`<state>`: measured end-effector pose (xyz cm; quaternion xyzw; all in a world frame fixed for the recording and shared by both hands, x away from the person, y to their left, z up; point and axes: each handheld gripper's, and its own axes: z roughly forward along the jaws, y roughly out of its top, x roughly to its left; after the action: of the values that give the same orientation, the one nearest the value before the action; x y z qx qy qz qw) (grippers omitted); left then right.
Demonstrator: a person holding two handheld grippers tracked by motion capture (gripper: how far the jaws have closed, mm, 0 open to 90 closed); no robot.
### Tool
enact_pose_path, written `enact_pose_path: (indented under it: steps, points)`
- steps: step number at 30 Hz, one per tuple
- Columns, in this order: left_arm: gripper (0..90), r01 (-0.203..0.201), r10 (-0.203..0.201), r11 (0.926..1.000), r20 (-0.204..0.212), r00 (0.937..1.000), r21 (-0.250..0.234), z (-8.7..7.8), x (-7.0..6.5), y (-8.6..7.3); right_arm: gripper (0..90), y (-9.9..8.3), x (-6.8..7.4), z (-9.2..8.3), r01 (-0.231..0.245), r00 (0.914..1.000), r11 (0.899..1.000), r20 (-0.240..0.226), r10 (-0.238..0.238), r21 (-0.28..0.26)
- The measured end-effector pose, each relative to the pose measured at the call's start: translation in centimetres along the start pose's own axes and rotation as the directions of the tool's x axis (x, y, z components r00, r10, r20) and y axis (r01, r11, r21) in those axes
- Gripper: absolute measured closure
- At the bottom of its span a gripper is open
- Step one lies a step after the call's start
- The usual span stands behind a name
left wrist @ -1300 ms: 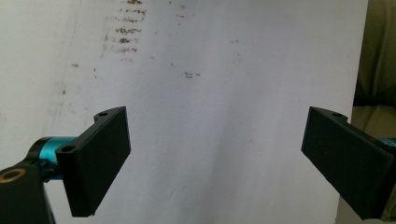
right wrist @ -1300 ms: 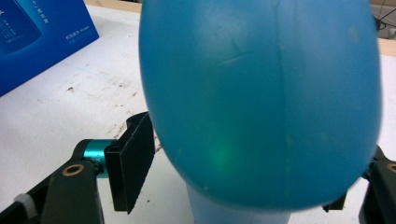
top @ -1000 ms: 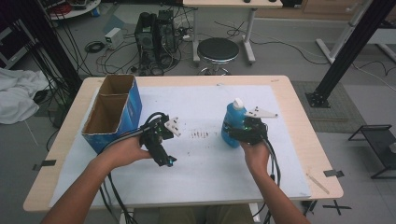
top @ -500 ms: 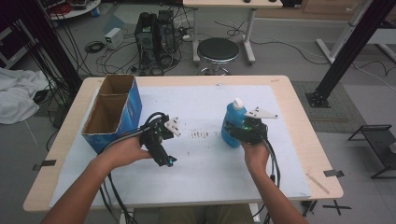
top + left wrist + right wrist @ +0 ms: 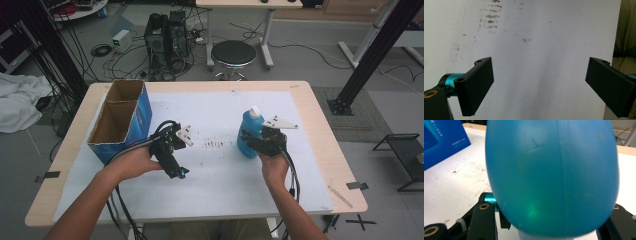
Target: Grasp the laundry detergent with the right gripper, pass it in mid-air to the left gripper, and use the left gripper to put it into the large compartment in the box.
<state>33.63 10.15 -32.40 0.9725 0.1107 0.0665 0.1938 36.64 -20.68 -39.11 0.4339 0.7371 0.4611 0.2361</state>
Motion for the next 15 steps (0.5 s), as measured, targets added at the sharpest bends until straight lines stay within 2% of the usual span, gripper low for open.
enact_pose_path:
  steps: [3,5,6,7,8,9,10,12,14,15]
  points:
    - [8.1,0.009,-0.009,0.9999,-0.001,1.0,-0.007,-0.1,0.0,-0.1,42.8,0.0,0.1,-0.3,0.028,0.9994,1.0,-0.019,-0.028,0.012]
    - [8.1,-0.018,0.018,0.9997,-0.002,0.9998,0.016,-0.3,0.2,0.0,42.9,0.1,0.0,-0.5,0.048,0.998,0.999,-0.043,-0.047,0.02]
    - [8.1,-0.018,0.018,0.9997,-0.002,0.9998,0.016,-0.3,0.2,0.0,42.9,0.1,0.0,-0.5,0.048,0.998,0.999,-0.043,-0.047,0.02]
    - [8.1,0.006,-0.006,1.0,0.0,1.0,-0.004,-0.2,0.1,0.0,42.9,0.1,0.0,-0.8,0.062,0.9962,0.998,-0.064,-0.06,0.027]
    - [8.1,0.006,-0.006,1.0,0.0,1.0,-0.004,-0.2,0.1,0.0,42.9,0.1,0.0,-0.8,0.062,0.9962,0.998,-0.064,-0.06,0.027]
    - [8.1,-0.016,0.016,0.9997,0.0,0.9999,0.02,-0.4,0.3,0.2,42.9,0.2,-0.1,-1.1,0.084,0.9929,0.996,-0.088,-0.081,0.031]
    - [8.1,-0.016,0.016,0.9997,0.0,0.9999,0.02,-0.4,0.3,0.2,42.9,0.2,-0.1,-1.1,0.084,0.9929,0.996,-0.088,-0.081,0.031]
    - [8.1,0.008,-0.008,1.0,0.001,1.0,-0.004,-0.4,0.1,0.3,42.9,0.4,-0.3,-1.9,0.122,0.9853,0.992,-0.124,-0.118,0.028]
    - [8.1,0.008,-0.008,0.9999,-0.004,1.0,-0.01,-0.5,0.1,0.5,42.9,0.6,-0.7,-2.4,0.133,0.9794,0.991,-0.157,-0.127,0.023]
    - [8.1,-0.015,0.015,0.9999,-0.001,0.9999,0.007,-0.6,0.3,0.6,42.8,0.8,-0.9,-2.7,0.133,0.9771,0.991,-0.17,-0.129,0.015]
